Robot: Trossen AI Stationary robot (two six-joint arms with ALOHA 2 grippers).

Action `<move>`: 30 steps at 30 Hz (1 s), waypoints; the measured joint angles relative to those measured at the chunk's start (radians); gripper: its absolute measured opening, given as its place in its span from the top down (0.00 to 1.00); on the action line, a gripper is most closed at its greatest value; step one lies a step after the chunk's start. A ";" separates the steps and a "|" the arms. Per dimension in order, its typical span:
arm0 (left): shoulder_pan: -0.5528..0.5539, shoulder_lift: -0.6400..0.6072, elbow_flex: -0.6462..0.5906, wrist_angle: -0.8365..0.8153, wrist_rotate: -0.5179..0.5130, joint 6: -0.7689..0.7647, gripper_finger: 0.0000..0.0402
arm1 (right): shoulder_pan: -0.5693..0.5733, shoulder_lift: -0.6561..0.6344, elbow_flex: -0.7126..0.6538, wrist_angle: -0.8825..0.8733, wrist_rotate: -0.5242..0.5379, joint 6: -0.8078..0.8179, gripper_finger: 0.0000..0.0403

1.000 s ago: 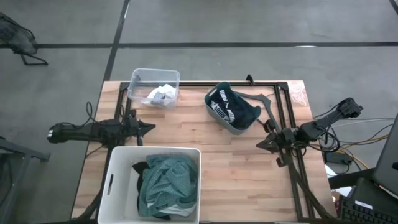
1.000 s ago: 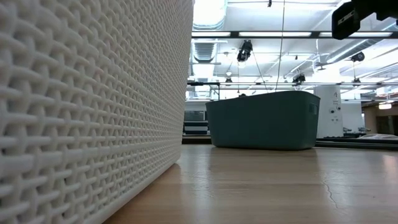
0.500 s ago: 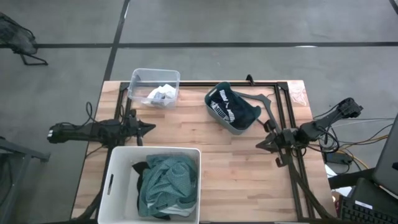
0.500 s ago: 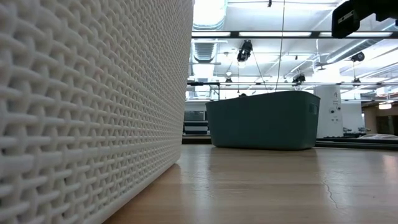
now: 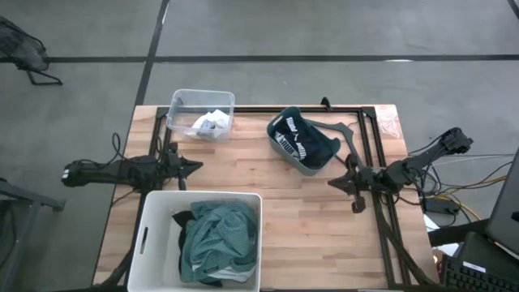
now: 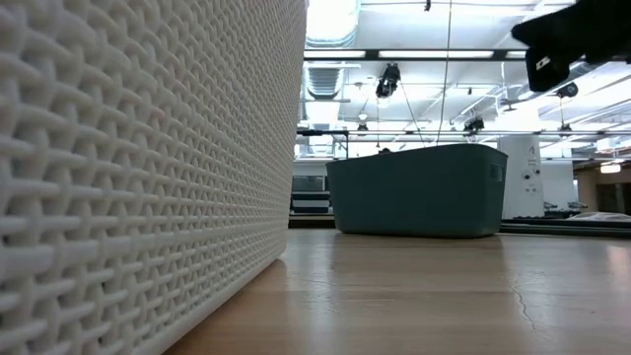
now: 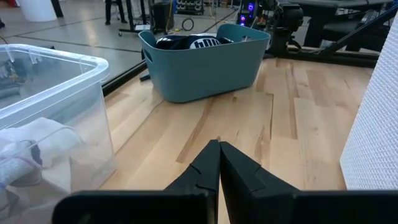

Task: Pick & Place Cloths
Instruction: Return to Home Position

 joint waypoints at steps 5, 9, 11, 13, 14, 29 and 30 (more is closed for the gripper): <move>0.000 0.000 0.000 0.000 0.000 0.000 0.97 | 0.001 -0.001 0.000 -0.015 0.017 -0.117 0.98; 0.000 0.000 0.000 0.000 0.000 0.000 0.97 | 0.001 -0.001 0.000 -0.015 0.017 -0.168 0.98; 0.000 0.000 0.000 0.000 0.000 0.000 0.97 | 0.001 -0.001 0.000 -0.015 0.017 -0.169 0.98; 0.000 0.000 0.000 0.000 0.000 0.000 0.97 | 0.001 -0.001 0.000 -0.015 0.016 -0.163 0.98; 0.000 0.000 0.000 0.000 0.000 0.000 0.97 | 0.001 -0.001 0.000 -0.015 0.015 -0.161 0.98; 0.000 0.000 0.000 0.000 0.000 0.000 0.97 | 0.001 0.000 0.000 -0.015 0.015 -0.169 0.98; 0.000 0.000 0.000 0.000 0.000 0.000 0.97 | 0.001 0.000 0.000 -0.015 0.015 -0.165 0.98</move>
